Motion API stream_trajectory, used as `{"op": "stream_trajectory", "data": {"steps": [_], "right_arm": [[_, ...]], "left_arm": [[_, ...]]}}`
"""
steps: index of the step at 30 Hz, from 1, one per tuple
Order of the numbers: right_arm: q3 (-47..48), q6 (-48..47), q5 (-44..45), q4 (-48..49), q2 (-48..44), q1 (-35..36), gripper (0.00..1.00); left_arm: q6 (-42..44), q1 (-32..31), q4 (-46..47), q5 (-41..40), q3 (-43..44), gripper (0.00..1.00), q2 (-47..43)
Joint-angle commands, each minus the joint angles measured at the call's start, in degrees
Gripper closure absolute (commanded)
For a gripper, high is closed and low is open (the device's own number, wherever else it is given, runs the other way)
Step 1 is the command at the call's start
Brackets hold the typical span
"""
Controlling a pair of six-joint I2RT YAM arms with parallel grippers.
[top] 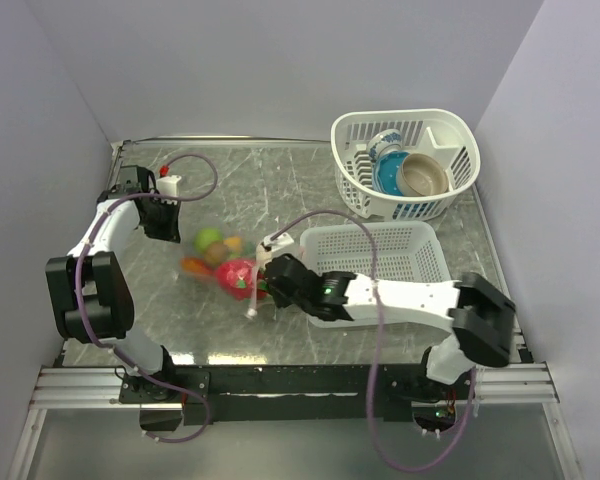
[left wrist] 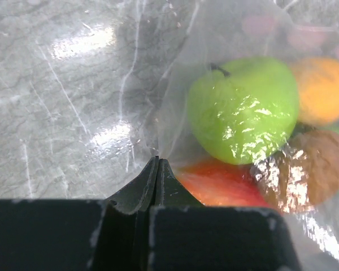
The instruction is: Open the zip-top bag and remove the fake food
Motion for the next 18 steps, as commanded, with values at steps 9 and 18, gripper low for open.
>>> {"op": "stream_trajectory", "data": {"steps": [9, 18], "right_arm": [[0.41, 0.12, -6.71, -1.14, -8.24, 0.34, 1.00], [3.66, 0.02, 6.54, -19.50, -22.65, 0.34, 1.00]], "left_arm": [[0.07, 2.18, 2.86, -2.06, 0.98, 0.99, -1.37], [1.12, 5.34, 5.24, -3.74, 0.71, 0.99, 1.44]]}}
